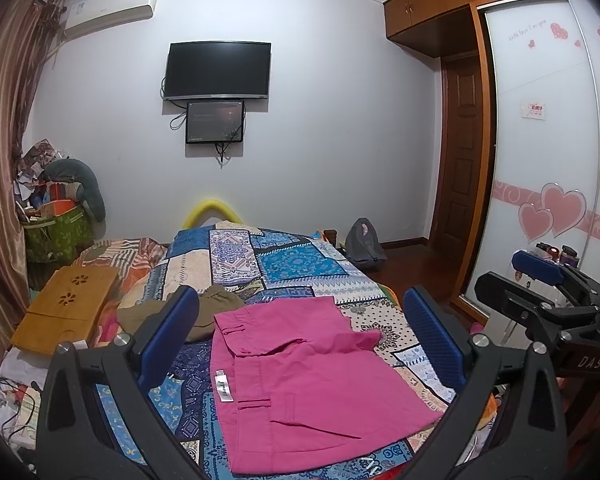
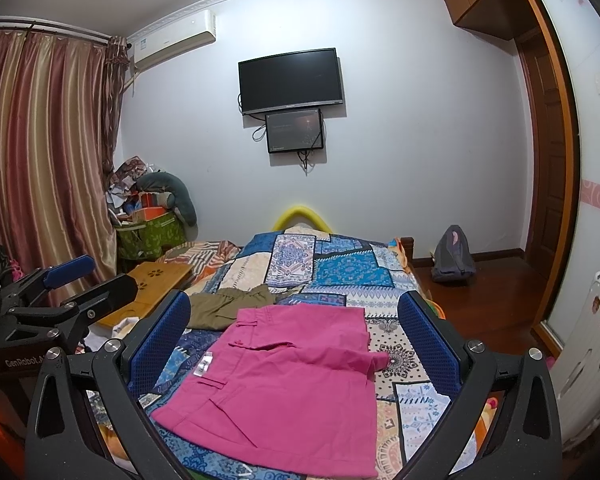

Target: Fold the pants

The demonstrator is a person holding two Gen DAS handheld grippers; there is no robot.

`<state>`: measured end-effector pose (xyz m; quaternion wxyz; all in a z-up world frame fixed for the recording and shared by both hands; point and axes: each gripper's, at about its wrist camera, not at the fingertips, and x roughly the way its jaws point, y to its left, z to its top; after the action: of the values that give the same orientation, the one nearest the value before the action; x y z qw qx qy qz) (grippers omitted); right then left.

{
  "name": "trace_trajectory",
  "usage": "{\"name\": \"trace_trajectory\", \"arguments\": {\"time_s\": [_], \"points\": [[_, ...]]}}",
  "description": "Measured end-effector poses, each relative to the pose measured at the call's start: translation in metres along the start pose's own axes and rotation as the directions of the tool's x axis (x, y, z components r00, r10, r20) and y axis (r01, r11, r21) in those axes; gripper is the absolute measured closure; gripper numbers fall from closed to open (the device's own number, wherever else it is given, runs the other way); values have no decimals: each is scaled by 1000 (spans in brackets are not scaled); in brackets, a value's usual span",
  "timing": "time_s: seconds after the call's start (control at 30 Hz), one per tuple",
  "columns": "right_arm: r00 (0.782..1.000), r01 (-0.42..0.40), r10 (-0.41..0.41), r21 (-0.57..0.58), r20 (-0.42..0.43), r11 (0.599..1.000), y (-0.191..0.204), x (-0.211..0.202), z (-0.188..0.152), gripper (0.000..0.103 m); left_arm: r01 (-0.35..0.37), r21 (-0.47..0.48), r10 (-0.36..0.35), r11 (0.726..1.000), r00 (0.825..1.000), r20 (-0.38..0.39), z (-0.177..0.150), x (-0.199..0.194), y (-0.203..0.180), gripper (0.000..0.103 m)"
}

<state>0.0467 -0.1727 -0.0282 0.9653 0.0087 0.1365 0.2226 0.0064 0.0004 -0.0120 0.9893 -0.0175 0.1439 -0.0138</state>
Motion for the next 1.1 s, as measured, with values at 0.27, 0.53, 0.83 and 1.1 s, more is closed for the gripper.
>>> {"name": "trace_trajectory", "arguments": {"time_s": [0.27,0.53,0.83,1.1], "points": [[1000,3,-3,7,-10,1000,0,4,-2,0,-4,6,4,1000,1000,-9,0,5,-1,0],[997,67,-66,22,-43,998,-23,18,-10,0,-63,43,63,997,998,-11,-4,23,12,0],[958,170,-168,-13,-230,985,-68,64,-52,0,-152,100,169,983,967,-191,-40,91,52,1],[925,158,-168,-56,-340,986,-89,110,-73,1,-121,65,136,991,914,-381,-74,166,85,23]]}}
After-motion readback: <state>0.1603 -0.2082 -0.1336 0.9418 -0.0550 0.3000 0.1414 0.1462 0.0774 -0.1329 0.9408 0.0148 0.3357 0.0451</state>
